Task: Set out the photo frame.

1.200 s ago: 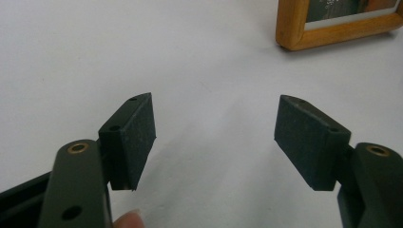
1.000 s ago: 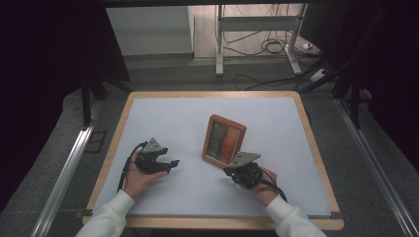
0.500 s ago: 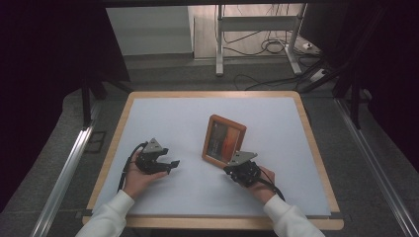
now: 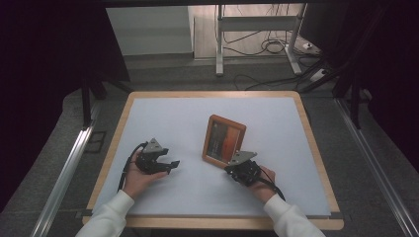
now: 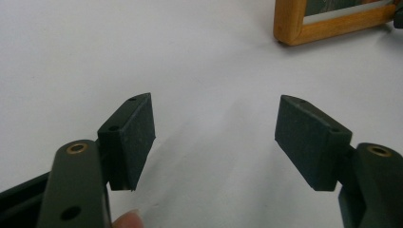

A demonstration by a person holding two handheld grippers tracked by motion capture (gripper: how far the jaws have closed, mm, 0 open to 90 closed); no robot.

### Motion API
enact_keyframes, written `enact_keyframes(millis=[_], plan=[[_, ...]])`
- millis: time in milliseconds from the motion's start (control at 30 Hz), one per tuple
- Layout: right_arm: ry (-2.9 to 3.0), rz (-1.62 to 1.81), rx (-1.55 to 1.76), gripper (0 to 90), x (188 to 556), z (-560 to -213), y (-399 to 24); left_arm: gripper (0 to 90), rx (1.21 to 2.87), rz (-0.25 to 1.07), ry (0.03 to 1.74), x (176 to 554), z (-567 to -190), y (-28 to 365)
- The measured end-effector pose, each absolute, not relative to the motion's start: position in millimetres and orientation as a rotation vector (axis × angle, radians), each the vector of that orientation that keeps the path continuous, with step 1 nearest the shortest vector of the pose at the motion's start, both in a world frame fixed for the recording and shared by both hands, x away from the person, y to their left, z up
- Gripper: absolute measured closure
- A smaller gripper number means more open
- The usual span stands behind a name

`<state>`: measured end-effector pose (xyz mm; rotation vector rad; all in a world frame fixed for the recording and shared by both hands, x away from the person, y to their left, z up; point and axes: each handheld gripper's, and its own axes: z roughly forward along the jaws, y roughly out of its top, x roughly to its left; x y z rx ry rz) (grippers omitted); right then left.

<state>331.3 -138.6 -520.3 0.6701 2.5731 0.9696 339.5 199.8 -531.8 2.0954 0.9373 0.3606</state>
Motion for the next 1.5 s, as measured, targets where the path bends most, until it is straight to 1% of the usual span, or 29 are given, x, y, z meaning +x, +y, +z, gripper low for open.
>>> enact_keyframes(millis=[1500], plan=[[2.516,0.969,0.758,89.7,343,-519,-159,28.8,2.102,0.357,0.936,340,-533,199]])
